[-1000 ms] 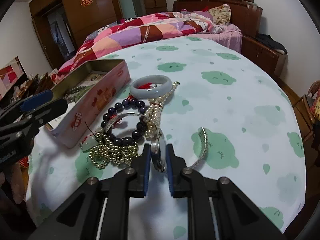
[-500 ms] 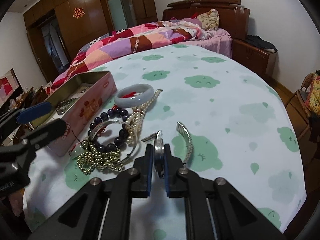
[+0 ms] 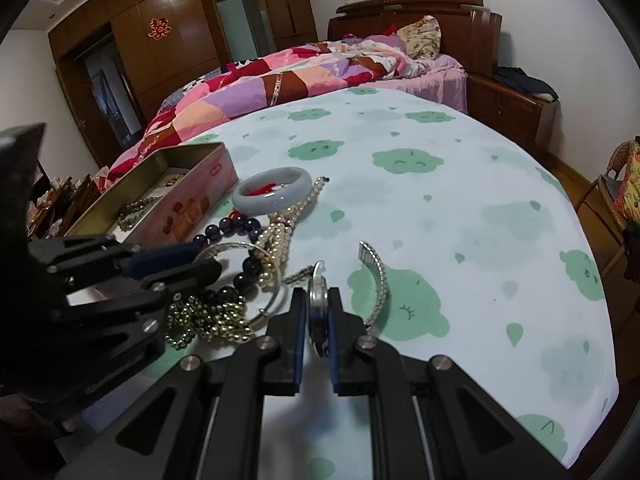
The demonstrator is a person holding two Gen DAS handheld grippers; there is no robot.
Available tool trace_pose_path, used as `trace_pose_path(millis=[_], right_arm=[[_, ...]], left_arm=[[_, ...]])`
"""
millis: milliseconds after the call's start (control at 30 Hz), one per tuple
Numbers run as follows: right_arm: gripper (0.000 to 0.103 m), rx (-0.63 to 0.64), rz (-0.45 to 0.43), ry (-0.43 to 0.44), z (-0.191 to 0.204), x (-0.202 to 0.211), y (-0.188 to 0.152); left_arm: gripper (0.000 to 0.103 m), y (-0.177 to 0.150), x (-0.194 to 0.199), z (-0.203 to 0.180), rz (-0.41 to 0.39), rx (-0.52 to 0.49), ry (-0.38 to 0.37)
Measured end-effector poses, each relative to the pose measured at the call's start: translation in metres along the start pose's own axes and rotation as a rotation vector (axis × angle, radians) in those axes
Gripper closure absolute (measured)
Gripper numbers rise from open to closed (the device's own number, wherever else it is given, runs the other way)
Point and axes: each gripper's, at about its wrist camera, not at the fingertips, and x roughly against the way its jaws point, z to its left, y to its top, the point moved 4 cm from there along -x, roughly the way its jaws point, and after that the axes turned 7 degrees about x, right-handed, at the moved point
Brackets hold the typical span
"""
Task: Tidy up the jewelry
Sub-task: 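Grasp the thin silver bangle with the left tool while the right tool holds the watch, then lift the silver bangle and watch from the pile toward the tin box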
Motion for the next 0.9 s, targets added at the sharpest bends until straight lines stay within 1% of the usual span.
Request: trace_pose_path(millis=[133,233,400,533,900], right_arm=[[0.091,-0.001,-0.006,0.0,0.0,0.001,0.0],[0.091,-0.002,-0.014,-0.002,0.0,0.002,0.0],[0.091,-0.003,-0.016,-0.002,-0.001,0.003,0.0],[0.091,-0.002,-0.016,-0.001,-0.001,0.003,0.0],[0.091,0.002,-0.045,0.004,0.001,0.008,0.001]], left_arm=[[0.099,0.0,0.014,0.002,-0.022,0.034,-0.036],[0.099,0.002,0.033,0.003,-0.058,0.066,-0.076],[0.099,0.009,0.061,0.005,-0.122,0.094,-0.105],[0.099,0.013,0.071,0.006,-0.144,0.095,-0.1],[0.099,0.01,0.071,0.011,-0.146,0.097,-0.072]])
